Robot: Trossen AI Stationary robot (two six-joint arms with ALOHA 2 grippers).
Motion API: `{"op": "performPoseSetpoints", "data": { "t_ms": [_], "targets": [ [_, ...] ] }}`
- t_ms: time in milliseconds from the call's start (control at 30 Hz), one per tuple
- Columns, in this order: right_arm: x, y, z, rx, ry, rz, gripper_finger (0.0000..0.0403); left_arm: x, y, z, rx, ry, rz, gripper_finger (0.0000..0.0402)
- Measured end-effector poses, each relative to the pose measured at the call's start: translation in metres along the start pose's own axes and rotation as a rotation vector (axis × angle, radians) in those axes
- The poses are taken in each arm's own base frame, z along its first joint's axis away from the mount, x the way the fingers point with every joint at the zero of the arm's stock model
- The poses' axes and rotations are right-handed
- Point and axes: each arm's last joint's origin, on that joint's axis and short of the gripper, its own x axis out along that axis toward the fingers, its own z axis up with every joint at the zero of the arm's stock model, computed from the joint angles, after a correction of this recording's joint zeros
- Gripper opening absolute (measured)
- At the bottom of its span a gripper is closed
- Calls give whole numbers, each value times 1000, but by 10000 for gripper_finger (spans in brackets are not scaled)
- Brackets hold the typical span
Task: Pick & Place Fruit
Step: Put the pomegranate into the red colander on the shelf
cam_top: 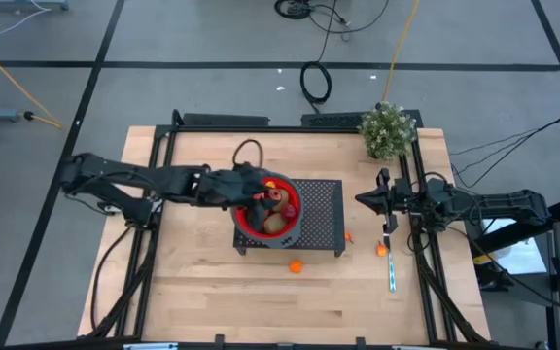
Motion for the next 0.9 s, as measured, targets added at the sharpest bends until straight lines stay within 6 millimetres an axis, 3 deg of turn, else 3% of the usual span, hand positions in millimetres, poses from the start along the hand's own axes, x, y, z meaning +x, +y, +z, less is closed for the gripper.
{"op": "performPoseSetpoints", "data": {
  "t_ms": [333, 900],
  "targets": [
    [0, 0, 0, 0, -1, 0, 0, 9, -7, 7, 95, 212, 119, 202],
    [0, 0, 0, 0, -1, 0, 0, 1, 4, -3, 148, 313, 267, 202]
  ]
}}
